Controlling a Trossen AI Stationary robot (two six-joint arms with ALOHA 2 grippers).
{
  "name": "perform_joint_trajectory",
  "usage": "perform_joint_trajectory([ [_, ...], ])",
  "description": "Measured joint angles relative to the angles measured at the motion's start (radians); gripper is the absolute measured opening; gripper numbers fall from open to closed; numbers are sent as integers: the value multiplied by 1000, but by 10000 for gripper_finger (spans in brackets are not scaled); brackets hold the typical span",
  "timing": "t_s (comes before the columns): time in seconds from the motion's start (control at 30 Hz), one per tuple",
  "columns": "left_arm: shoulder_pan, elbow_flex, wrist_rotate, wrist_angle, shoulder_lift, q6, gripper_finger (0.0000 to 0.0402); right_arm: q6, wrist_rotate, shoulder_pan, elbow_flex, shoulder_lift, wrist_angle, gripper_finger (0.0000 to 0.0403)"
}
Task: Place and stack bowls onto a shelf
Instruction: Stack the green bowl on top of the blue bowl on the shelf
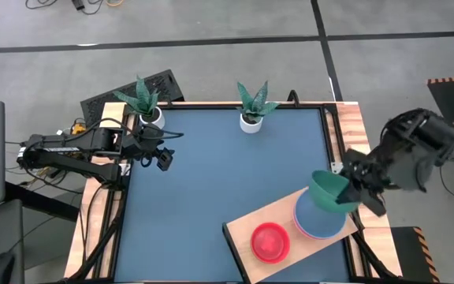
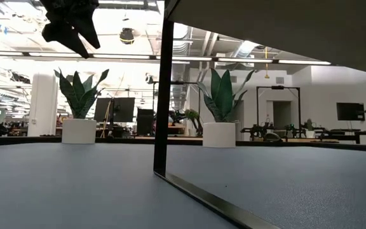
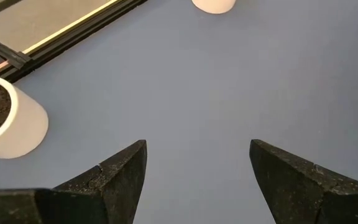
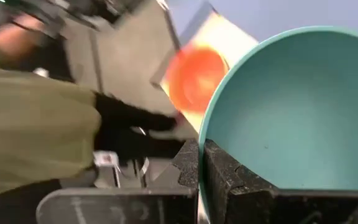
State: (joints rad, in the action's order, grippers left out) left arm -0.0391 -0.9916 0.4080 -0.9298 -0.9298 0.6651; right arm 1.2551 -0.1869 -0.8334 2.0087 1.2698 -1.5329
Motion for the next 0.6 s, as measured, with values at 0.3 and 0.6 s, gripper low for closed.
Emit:
perform_joint_trajectory([
  [0.3,0,0,25,0,0,-3,269,-29,-3,-55,-1,74,1,25],
  [0.6,0,0,25,0,0,2,269,-74,-1,-54,-2,165,-37,32],
])
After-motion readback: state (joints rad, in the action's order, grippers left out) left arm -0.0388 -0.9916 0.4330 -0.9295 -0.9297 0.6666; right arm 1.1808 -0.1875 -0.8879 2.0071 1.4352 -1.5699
